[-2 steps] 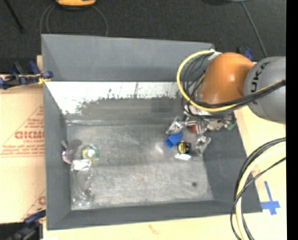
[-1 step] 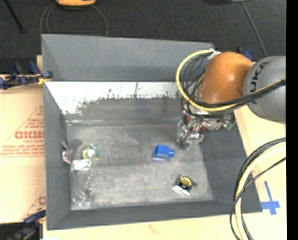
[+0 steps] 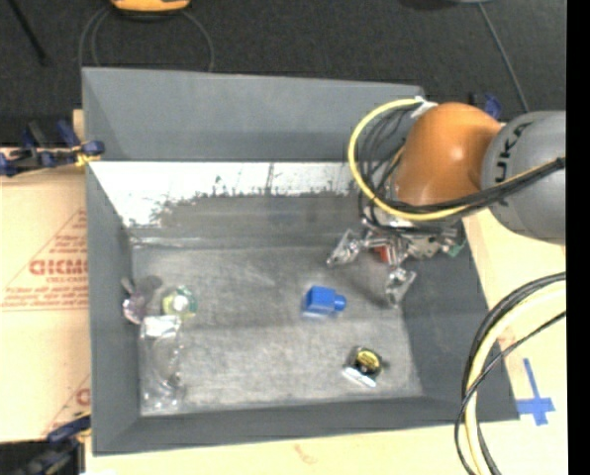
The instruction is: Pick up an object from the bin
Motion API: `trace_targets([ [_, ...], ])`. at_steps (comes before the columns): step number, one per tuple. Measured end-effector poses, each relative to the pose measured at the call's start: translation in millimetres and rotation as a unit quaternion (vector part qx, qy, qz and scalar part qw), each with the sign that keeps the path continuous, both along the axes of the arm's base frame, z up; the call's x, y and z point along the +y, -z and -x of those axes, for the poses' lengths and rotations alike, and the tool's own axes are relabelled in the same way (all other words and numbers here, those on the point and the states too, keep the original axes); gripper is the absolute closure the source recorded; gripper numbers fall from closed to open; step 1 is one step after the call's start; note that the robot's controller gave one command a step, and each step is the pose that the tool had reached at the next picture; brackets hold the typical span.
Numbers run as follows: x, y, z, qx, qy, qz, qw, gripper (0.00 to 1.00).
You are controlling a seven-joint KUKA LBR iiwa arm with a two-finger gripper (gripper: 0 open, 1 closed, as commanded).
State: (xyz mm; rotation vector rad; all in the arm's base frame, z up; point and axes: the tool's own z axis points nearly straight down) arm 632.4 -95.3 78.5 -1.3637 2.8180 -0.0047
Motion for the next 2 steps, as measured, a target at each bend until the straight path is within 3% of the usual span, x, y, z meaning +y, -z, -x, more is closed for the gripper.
trace_targets([
  [1,65.4,-2.4,37.0,0.005,-0.067,0.0,0.9977,0.0],
  [2,62.5,-3.0,35.3,0.003,-0.065,0.001,0.9979,1.0],
])
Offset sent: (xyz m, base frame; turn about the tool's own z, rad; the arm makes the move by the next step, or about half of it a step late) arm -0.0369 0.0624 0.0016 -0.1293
